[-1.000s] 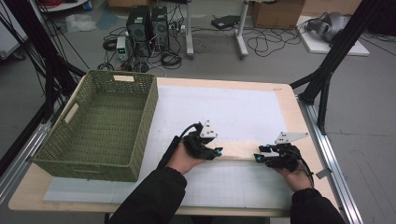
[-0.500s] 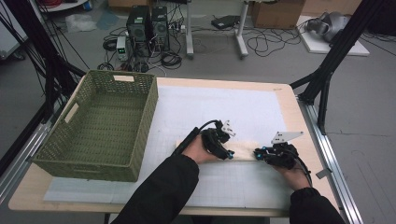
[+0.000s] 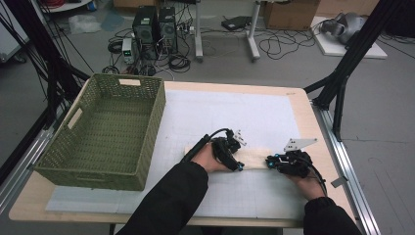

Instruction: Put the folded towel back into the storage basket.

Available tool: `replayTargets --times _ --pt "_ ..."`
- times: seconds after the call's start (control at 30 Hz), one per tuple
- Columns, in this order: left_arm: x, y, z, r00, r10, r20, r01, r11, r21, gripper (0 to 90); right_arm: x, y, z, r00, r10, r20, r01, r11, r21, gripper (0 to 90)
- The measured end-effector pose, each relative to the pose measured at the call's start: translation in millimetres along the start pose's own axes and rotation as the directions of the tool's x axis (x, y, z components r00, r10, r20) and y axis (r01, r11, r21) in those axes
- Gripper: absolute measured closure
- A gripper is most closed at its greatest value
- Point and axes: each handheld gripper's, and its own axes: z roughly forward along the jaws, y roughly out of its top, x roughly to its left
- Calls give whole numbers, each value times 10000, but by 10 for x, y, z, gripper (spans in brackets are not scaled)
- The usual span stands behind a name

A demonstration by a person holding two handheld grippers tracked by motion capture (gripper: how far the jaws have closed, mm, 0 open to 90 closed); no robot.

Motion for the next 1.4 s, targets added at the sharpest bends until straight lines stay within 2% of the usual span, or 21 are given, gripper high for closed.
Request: replayTargets --times 0.03,0.1,0.2,0.27,0.4,0.43,0.5,0.53,0.7,0.73,0.8,0.93,1.0,1.1,1.23,1.4 --pt "-5 -3 6 10000 -6 96 6 10000 4 287 2 1 -1 10000 -45 38 45 10000 28 768" --pt "-38 0 24 9995 317 -91 -316 9995 86 285 3 2 2 9999 -97 56 97 10000 7 761" --pt "-40 -4 25 9993 363 -109 -362 9993 76 274 10 3 1 9999 -78 69 78 10000 28 756" --pt "-36 -4 20 9992 376 -163 -375 9993 77 305 15 4 -1 9999 -82 74 82 9999 63 751" --pt "-1 -5 0 9997 -98 203 98 10000 -2 301 14 4 -1 9999 -90 80 89 9999 73 749" --pt "43 -13 -24 9966 -503 653 511 9986 -106 300 12 3 3 10000 -67 73 67 10000 57 749" --pt "62 -19 -35 9951 -633 762 642 9979 -96 302 15 2 2 10000 -44 67 43 10000 72 749" --pt "66 -22 -42 9958 -580 714 588 9982 -88 323 13 -1 6 10000 -21 78 21 10000 48 748" --pt "101 15 -107 9979 -576 310 586 9977 -333 313 11 -3 6 10000 15 78 -16 10000 56 747" --pt "101 28 -114 9981 -617 82 620 9973 -388 313 9 -4 8 9999 -9 103 8 10000 33 746" --pt "115 43 -115 9980 -620 95 622 9977 -255 315 6 -3 10 10000 18 95 -18 10000 45 743" --pt "101 26 -14 9987 -506 96 502 9979 402 324 7 -4 10 10000 10 98 -10 10000 38 742" --pt "71 34 9 9991 -408 67 405 9985 361 288 12 -4 8 9999 25 99 -26 10000 57 739" --pt "60 25 9 9996 -271 6 271 9989 381 292 13 -6 8 9999 21 98 -22 10000 54 738" --pt "14 22 19 9996 -76 -284 89 9990 433 291 19 -3 6 9998 -102 156 100 9999 81 726" --pt "-38 -3 20 9981 -139 -595 157 9995 290 309 34 1 5 9995 -156 272 153 9998 125 706"
